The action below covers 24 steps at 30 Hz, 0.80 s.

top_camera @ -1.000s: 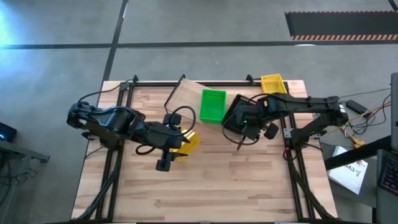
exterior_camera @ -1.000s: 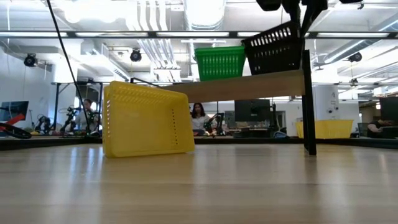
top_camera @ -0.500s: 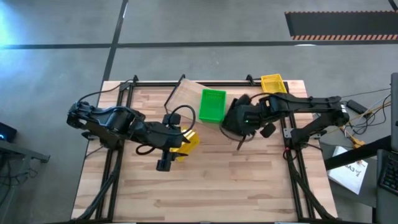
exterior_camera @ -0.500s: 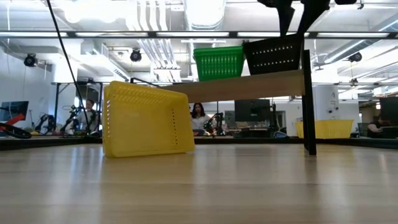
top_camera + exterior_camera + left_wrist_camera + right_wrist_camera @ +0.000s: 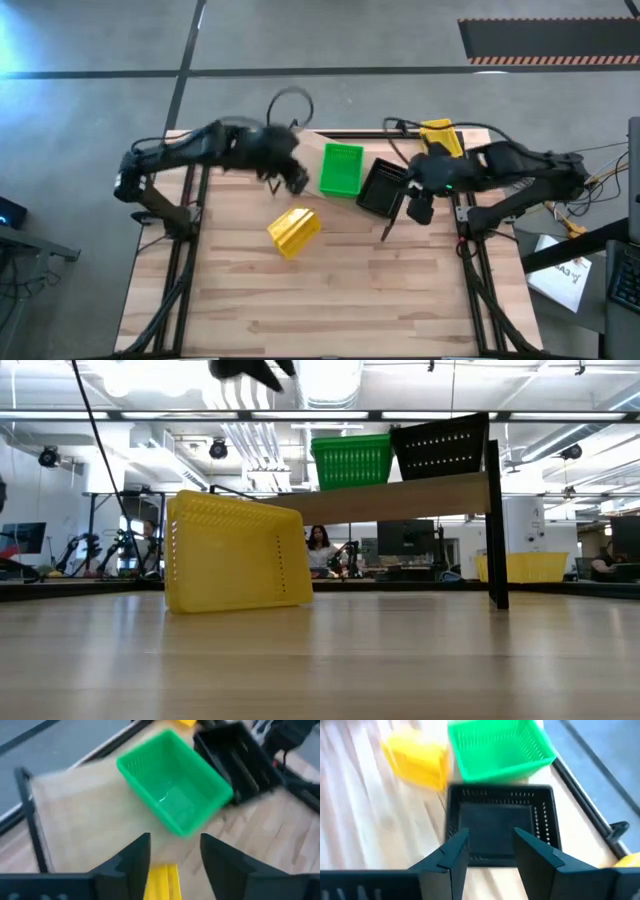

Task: Stack baskets on shelf by color
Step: Adjust the stacked green bins on the shelf

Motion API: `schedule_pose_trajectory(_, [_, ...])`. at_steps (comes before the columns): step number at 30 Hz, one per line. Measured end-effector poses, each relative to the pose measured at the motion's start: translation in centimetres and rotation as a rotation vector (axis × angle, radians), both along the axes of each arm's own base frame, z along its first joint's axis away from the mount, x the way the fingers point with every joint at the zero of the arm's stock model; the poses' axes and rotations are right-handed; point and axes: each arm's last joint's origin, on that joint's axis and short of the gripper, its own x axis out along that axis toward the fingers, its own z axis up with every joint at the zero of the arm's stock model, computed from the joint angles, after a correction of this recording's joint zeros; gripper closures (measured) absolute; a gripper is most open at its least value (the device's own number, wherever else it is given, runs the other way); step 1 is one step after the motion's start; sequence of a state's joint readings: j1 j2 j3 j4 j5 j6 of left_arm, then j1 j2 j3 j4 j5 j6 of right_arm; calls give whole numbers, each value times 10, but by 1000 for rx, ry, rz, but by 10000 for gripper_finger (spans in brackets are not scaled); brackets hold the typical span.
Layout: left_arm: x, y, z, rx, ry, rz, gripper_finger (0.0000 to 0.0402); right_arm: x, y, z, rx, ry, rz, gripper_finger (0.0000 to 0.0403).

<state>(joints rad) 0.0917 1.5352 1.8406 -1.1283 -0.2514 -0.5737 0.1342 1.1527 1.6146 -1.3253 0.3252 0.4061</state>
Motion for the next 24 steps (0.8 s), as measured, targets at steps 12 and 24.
schedule_pose_trajectory(12, [47, 78, -75, -92, 132, -33, 371, -10, 61, 4, -64, -226, -101, 317])
schedule_pose_trajectory(24, [86, 96, -97, 38, 34, -124, 400, 19, 86, -19, -70, -185, -161, 358])
